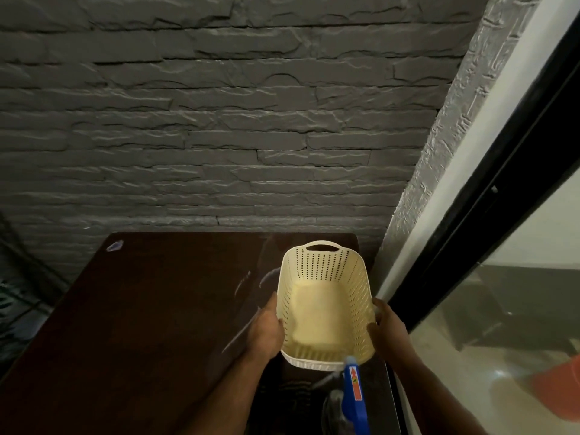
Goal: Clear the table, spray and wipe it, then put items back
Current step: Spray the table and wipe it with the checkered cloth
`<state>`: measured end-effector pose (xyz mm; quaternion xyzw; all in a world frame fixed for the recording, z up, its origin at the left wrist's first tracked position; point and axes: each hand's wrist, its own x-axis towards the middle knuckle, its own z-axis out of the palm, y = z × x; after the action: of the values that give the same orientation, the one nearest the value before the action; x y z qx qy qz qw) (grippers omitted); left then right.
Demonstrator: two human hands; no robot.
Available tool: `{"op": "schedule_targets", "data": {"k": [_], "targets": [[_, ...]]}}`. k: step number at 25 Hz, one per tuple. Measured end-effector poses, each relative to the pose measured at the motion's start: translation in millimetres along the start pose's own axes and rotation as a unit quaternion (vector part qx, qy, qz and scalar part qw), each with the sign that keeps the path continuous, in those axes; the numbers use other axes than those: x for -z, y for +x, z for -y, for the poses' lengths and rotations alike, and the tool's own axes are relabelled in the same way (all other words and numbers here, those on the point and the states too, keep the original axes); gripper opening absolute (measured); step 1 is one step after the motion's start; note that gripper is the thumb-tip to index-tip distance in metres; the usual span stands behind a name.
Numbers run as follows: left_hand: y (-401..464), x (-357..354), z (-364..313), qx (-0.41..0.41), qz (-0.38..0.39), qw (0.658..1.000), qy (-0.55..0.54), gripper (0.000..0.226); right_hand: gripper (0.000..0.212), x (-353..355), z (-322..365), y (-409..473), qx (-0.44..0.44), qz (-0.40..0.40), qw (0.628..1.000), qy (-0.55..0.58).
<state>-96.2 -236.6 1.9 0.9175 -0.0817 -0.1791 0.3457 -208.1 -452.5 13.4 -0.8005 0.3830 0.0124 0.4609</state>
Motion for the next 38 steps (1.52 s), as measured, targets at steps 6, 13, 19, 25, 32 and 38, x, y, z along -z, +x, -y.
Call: {"op": "schedule_targets", "data": {"k": [6, 13, 19, 25, 32, 38], "targets": [[-7.5, 29.8, -0.6, -0.011, -0.012, 1.000, -0.015, 0.063, 0.056, 0.7, 24.5, -1.8, 0.053, 0.019, 0.998, 0.011], [11.1, 142.6, 9.9, -0.016, -0.087, 0.994, -0.059, 0.055, 0.058, -14.6, 147.9, 21.5, 0.110, 0.133, 0.984, 0.038], [28.6, 241.6, 49.4, 0.019, -0.145, 0.987, -0.063, 0.050, 0.047, -91.4, 250.7, 16.9, 0.135, 0.166, 0.976, 0.032], [58.7, 308.4, 134.0, 0.039, -0.161, 0.985, -0.042, 0.047, 0.049, -202.8, 288.1, 5.1, 0.149, 0.170, 0.974, 0.020], [122.7, 365.3, 283.5, 0.088, -0.108, 0.990, -0.029, 0.055, 0.062, -362.7, 305.6, -6.2, 0.053, 0.153, 0.987, 0.019], [192.1, 410.7, 373.9, 0.121, -0.095, 0.988, -0.031, 0.060, 0.064, -457.1, 342.6, 6.9, 0.038, 0.179, 0.982, 0.051]]}}
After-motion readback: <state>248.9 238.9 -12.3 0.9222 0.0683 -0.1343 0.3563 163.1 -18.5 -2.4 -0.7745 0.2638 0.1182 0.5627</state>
